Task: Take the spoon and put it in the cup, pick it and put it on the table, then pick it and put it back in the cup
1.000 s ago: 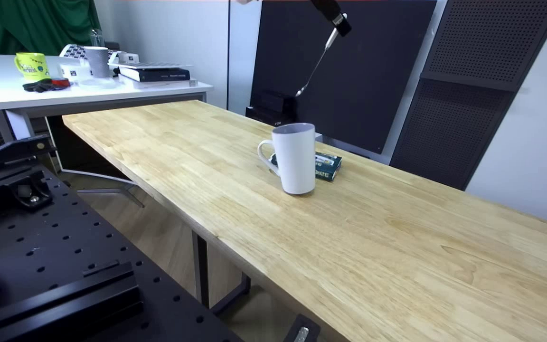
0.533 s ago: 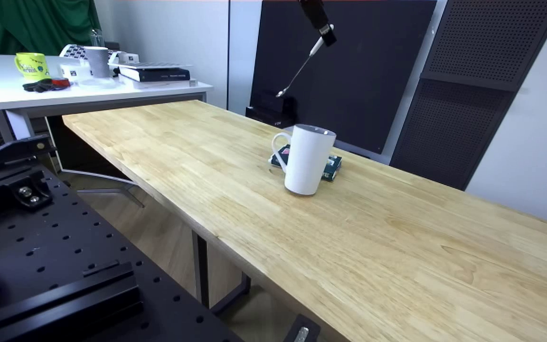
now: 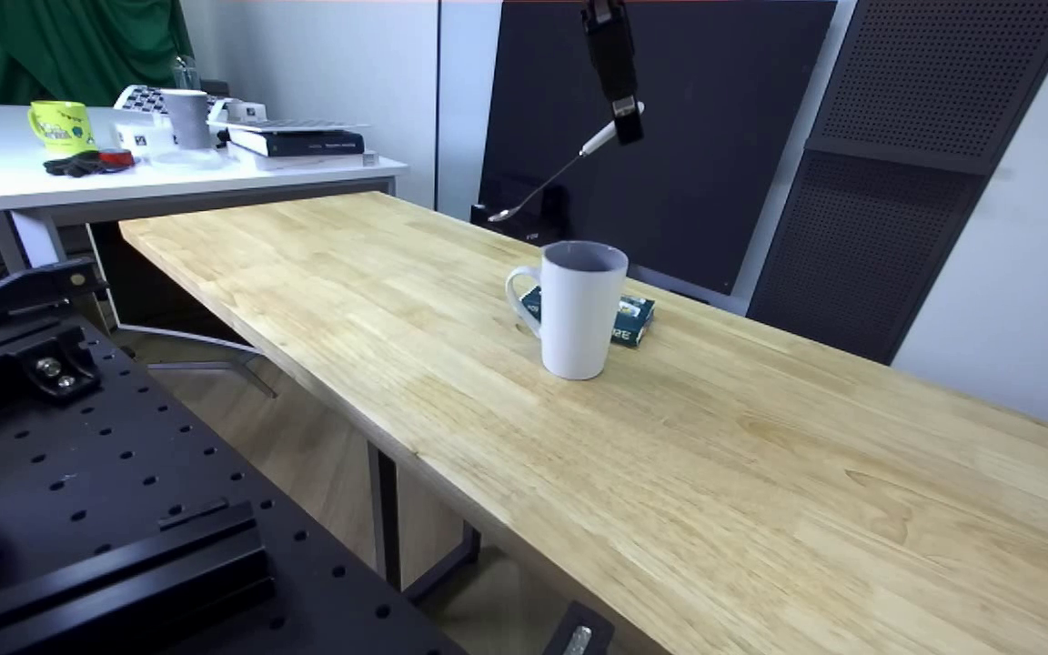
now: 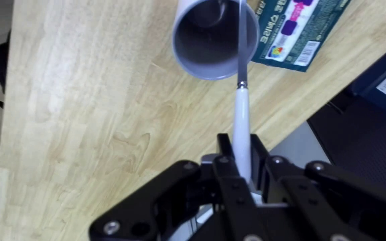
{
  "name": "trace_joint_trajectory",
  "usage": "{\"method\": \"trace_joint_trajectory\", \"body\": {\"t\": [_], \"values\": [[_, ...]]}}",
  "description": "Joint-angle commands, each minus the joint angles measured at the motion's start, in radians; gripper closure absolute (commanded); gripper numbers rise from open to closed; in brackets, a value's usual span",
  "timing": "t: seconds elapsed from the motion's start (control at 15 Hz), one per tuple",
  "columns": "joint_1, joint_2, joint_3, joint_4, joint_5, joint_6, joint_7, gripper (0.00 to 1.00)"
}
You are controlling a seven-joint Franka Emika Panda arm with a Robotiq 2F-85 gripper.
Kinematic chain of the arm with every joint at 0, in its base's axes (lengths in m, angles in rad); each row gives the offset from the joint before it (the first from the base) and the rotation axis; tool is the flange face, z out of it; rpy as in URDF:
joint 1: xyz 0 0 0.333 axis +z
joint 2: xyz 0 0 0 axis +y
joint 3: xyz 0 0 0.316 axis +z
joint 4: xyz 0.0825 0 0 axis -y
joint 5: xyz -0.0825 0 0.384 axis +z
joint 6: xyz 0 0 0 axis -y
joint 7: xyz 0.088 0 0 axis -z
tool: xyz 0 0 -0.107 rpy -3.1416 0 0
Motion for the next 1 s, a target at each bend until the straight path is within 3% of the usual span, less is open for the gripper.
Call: {"method": "trace_joint_trajectory", "body": {"t": [0.0,0.33,0.73,0.93], "values": [[-0.032,-0.105,-0.035,-0.080,0.176,-0.062,-0.215,0.96],[-0.085,-0.095,-0.053,-0.070,0.356,-0.117,-0.378,0.96],[-0.087,0.068,-0.056,0.030,0.573,-0.108,-0.467,0.96],[-0.084,0.178,-0.072,0.103,0.628,-0.131,-0.485,0.96]]}}
